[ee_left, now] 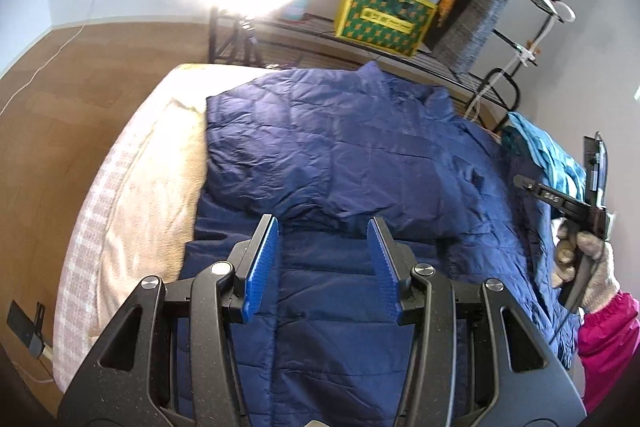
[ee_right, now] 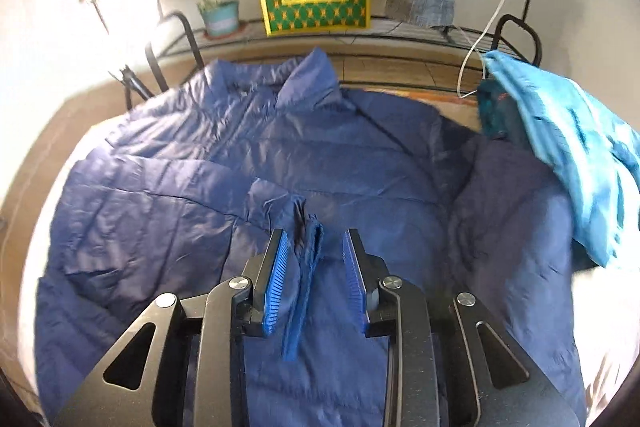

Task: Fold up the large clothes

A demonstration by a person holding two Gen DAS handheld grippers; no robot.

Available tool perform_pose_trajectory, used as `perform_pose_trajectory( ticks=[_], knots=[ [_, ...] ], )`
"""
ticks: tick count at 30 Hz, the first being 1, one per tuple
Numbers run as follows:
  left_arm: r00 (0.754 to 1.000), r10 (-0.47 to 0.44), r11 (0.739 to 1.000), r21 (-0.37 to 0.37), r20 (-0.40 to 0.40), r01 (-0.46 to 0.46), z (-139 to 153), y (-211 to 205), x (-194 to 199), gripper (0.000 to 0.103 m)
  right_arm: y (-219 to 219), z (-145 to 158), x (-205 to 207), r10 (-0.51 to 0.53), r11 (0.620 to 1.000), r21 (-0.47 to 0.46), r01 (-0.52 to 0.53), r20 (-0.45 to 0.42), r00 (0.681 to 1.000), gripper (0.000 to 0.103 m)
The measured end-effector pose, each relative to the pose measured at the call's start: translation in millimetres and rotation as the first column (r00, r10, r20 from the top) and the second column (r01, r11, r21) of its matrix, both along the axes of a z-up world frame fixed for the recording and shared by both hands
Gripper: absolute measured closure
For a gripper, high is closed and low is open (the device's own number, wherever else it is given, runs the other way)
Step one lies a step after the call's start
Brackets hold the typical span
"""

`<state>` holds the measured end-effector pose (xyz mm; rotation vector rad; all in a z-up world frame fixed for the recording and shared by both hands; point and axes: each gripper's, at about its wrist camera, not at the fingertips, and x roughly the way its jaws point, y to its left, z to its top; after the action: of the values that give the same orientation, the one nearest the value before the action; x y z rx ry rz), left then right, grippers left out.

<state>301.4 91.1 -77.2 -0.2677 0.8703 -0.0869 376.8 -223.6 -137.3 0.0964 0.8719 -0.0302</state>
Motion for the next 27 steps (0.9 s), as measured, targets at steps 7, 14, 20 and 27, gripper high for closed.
perform_pose_trajectory(
  ticks=[7, 14, 20, 27],
  knots=[
    [0.992, -0.112, 0.992, 0.060, 0.065, 0.108, 14, -48, -15, 0.056, -28, 41, -78, -0.040, 0.999, 0.023, 0.038, 0.084, 0.996, 0.076],
    [0.968, -0.239, 0.969, 0.076, 0.082, 0.233, 18, -100, -30, 0.056, -75, 55, -168, -0.108, 0.994, 0.020, 0.106, 0.128, 0.986, 0.065],
    [0.945, -0.320, 0.942, 0.124, 0.067, 0.311, 10, -138, -41, 0.056, -134, 50, -242, -0.217, 0.976, -0.008, 0.219, 0.097, 0.971, 0.065],
    [0.931, -0.365, 0.922, 0.149, 0.030, 0.357, -5, -160, -52, 0.056, -211, 28, -310, -0.389, 0.921, 0.051, 0.387, 0.033, 0.921, 0.065]
  ],
)
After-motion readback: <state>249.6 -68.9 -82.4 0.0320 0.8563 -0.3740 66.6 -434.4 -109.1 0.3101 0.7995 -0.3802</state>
